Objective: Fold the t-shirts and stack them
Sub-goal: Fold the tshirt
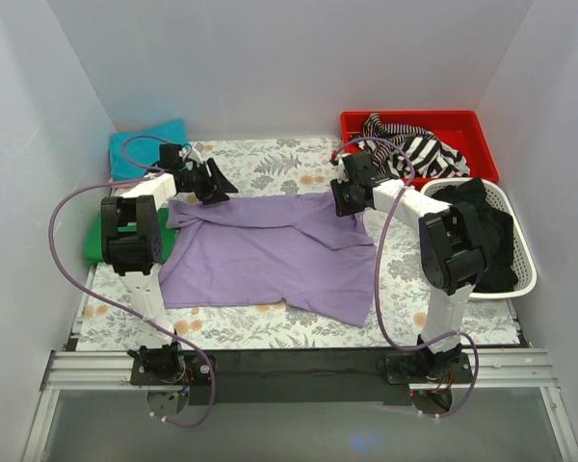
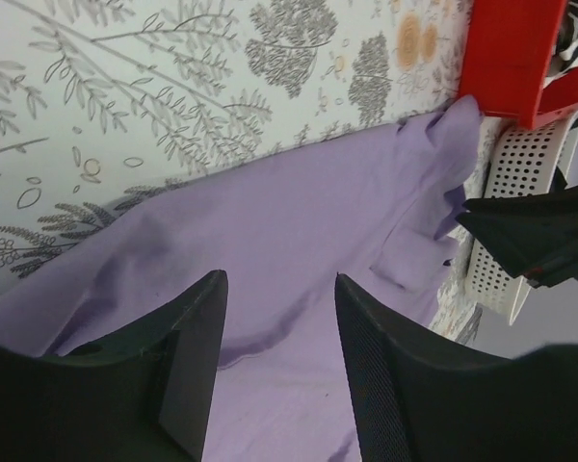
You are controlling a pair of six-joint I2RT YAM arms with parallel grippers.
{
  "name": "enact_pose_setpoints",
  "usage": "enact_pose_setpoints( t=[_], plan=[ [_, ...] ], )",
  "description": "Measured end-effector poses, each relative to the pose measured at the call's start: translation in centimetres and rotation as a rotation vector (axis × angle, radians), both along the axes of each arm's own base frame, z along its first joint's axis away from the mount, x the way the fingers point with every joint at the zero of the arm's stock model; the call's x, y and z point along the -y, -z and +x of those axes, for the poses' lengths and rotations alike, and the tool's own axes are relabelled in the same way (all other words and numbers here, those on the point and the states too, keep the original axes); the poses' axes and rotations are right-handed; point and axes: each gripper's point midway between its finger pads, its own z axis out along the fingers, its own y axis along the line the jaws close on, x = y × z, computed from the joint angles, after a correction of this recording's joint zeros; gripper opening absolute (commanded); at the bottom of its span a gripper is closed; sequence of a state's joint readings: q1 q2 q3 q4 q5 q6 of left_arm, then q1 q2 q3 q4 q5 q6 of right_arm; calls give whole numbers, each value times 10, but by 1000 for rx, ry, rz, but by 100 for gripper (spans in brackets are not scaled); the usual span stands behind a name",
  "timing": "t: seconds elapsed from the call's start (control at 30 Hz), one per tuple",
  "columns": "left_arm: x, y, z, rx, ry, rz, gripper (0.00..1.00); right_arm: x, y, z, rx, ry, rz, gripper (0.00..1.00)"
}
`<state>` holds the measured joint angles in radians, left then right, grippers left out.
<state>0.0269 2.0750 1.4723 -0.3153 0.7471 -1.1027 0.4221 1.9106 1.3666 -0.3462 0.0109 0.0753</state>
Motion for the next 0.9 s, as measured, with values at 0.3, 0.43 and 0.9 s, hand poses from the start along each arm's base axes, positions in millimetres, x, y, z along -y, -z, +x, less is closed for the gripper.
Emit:
enact_pose_setpoints(
  t=[0.3, 0.43, 0.9],
  plan=[
    [-25, 46, -10, -136, -53, 176, 33, 8, 25, 1, -29, 25, -53, 33],
    [-43, 59, -9, -179, -96, 281, 24, 10, 37, -1, -43, 33, -64, 33],
    [-73, 64, -12, -224, -168, 434, 11, 6, 37, -82, -80, -24, 18, 31]
  ],
)
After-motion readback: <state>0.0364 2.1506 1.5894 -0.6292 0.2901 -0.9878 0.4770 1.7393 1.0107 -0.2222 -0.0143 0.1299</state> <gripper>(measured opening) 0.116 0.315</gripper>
